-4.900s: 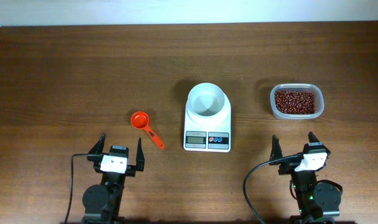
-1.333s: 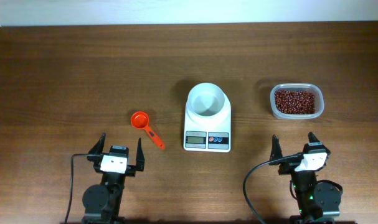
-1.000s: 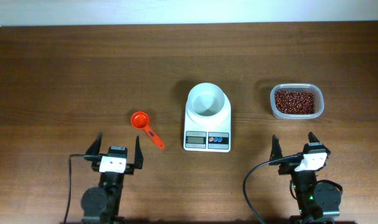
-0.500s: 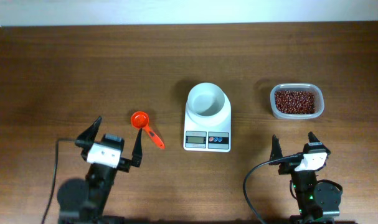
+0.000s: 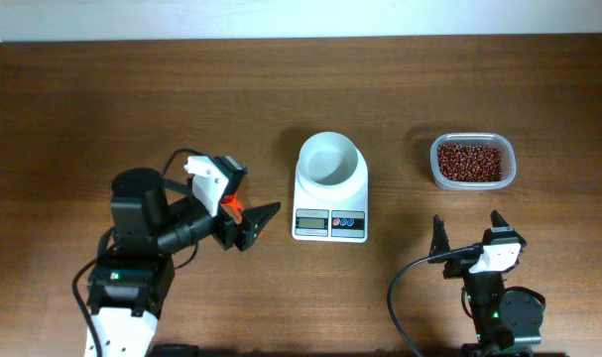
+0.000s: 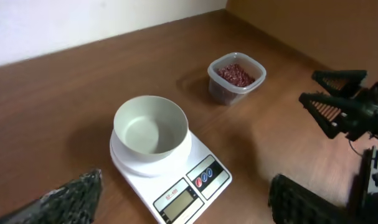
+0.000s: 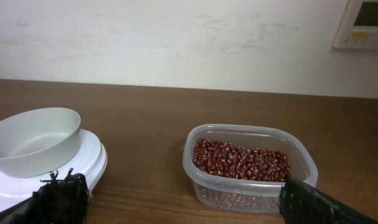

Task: Scoop and weigh 50g on scale
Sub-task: 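Reach the left gripper down to the orange scoop and grasp it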

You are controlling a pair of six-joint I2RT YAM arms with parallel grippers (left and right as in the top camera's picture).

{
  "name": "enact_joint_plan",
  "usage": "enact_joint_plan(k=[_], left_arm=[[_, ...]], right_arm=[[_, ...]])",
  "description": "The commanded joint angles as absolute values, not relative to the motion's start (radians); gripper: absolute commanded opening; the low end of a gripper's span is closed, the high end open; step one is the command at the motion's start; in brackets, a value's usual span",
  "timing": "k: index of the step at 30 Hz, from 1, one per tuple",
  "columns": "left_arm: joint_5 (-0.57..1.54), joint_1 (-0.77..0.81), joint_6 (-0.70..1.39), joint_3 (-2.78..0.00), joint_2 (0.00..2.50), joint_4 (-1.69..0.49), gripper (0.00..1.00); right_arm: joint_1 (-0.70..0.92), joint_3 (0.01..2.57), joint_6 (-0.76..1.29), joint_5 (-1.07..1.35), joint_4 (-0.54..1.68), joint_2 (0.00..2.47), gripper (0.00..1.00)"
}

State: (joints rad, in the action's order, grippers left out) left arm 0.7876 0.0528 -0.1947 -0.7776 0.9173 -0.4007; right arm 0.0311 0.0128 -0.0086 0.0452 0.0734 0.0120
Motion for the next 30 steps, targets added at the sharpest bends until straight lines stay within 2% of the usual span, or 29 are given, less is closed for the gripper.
enact_joint_plan(k=[1, 4, 15, 19, 30], left_arm=[[0.552, 0.049, 0.002, -0.792, 0.943, -0.399, 0.98], [0.349, 0.049, 0.108, -0.792, 0.943, -0.399, 0.99], [0.148, 0.049, 0.262, -0.796, 0.946, -0.422, 0.99], [0.051, 0.049, 0.262, -0.89, 1.008, -0.537, 0.99], [0.038, 0.049, 0.269, -0.939, 1.085, -0.559, 0.99]], right_arm=[[0.027, 0.006, -0.015, 0.044, 0.074, 0.006, 0.99], [0.027, 0.006, -0.015, 0.044, 0.074, 0.006, 0.99], [0.027, 0.006, -0.015, 0.044, 0.074, 0.006, 0.99], [0.027, 0.006, -0.015, 0.044, 0.074, 0.006, 0.99], [0.027, 0.006, -0.015, 0.044, 0.074, 0.006, 0.99]])
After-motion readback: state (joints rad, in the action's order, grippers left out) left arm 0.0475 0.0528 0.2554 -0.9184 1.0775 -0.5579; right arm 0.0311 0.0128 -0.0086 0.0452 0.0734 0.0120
